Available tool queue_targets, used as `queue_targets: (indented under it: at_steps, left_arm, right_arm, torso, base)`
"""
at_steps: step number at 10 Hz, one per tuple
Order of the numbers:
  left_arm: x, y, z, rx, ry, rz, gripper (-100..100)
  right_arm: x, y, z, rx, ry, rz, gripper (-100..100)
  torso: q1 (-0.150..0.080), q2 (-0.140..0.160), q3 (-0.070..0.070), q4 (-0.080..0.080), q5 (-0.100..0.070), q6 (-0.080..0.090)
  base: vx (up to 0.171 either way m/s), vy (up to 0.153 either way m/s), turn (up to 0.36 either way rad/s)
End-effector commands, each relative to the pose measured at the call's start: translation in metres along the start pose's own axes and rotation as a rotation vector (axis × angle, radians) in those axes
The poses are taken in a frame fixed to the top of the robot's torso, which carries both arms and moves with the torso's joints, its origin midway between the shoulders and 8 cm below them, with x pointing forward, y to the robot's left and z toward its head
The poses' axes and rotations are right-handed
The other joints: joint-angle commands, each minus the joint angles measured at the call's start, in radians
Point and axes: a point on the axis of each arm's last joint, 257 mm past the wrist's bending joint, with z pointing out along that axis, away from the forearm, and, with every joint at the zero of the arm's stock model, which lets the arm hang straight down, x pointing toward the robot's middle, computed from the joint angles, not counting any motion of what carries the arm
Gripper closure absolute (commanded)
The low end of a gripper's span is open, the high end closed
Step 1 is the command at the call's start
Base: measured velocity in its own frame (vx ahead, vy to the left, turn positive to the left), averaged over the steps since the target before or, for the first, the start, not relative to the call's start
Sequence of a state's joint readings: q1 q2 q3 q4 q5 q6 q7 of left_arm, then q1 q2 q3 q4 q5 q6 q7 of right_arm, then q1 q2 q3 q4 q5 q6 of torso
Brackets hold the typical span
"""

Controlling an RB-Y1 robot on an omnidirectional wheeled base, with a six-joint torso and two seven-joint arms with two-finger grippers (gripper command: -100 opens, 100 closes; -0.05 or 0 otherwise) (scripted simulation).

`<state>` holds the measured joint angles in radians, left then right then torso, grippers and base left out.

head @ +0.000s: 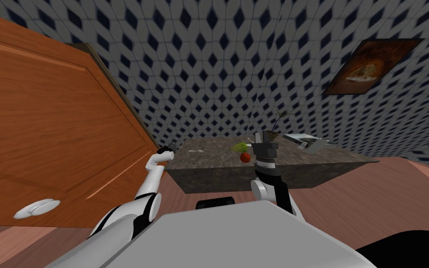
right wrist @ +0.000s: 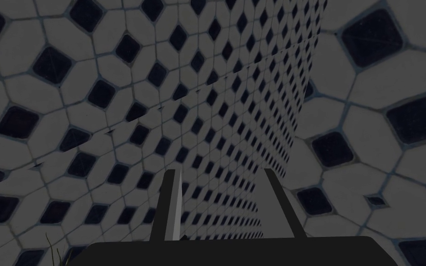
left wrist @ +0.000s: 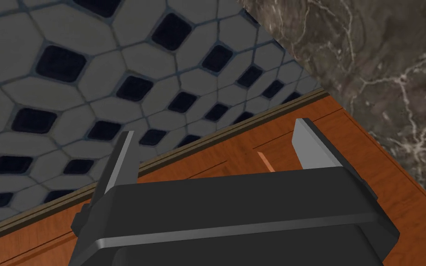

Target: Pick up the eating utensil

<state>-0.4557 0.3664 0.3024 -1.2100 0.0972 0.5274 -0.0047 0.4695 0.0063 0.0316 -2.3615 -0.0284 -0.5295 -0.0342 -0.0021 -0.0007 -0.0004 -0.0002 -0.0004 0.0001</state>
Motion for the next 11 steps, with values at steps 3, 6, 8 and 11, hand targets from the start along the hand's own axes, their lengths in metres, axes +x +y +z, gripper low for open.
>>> queue_targets:
  at_steps: [3, 6, 8, 11]
  left_arm:
    - [0.003, 0.019, 0.011, -0.113, 0.005, -0.005, -100]
    - [0.011, 0.024, 0.018, -0.207, 0.021, 0.001, -100]
    - [0.016, 0.033, 0.019, -0.271, 0.033, 0.009, -100]
    - [0.022, 0.052, 0.017, -0.363, 0.048, 0.018, -100]
  right_arm:
    - [0.0, 0.0, 0.0, 0.0, 0.0, 0.0, 0]
    - [0.0, 0.0, 0.0, 0.0, 0.0, 0.0, 0]
    - [0.0, 0.0, 0.0, 0.0, 0.0, 0.0, 0]
    - [0.0, 0.0, 0.0, 0.0, 0.0, 0.0, 0]
  torso:
    - [-0.001, 0.0, 0.0, 0.0, 0.0, 0.0]
    - [-0.001, 0.0, 0.0, 0.0, 0.0, 0.0]
    - [-0.001, 0.0, 0.0, 0.0, 0.0, 0.0]
    - [-0.001, -0.001, -0.001, 0.0, 0.0, 0.0]
  base:
    - [0.013, -0.034, -0.009]
    - [0.015, -0.038, -0.015]
    - [0.016, -0.037, -0.023]
    - [0.022, -0.036, -0.016]
